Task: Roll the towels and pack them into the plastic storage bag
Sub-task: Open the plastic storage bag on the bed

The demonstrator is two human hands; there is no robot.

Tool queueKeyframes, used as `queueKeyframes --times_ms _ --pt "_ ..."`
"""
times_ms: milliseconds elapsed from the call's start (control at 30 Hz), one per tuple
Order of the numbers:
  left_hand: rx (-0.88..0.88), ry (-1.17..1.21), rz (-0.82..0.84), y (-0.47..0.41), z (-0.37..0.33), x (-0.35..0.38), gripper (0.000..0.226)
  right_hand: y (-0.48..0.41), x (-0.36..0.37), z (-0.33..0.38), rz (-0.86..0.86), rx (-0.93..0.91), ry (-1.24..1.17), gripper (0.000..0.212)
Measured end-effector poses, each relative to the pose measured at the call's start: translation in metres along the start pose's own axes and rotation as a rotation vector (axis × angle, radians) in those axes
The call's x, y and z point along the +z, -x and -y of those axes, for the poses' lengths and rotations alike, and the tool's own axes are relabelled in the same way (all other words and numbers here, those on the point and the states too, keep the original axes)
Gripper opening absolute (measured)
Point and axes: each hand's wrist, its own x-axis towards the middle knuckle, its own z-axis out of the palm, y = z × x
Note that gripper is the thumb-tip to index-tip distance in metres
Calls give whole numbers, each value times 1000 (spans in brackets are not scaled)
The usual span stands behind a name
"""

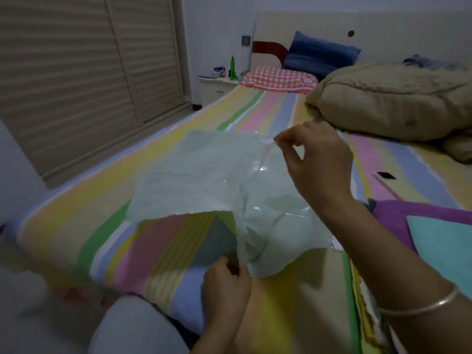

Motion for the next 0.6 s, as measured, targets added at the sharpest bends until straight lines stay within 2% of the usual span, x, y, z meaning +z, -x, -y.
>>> queueKeyframes --times_ms 100,200,300,400,500,600 --pt "-38 141 48 -4 -23 -13 30 12 1 -1 62 -49 16 7" --pt "-153 586 25 -15 -50 -33 27 42 8 -3 179 -89 -9 7" --pt "-291 844 -43 -32 -61 -50 30 60 9 -8 248 -58 -36 7" --pt "-274 897 -147 -43 -56 -55 37 68 7 -9 287 -52 -6 10" --pt "-231 848 -167 -42 -47 -49 35 71 13 1 331 -29 46 28" --pt "-212 822 -128 -39 -42 -39 32 77 31 24 438 -184 -6 41"
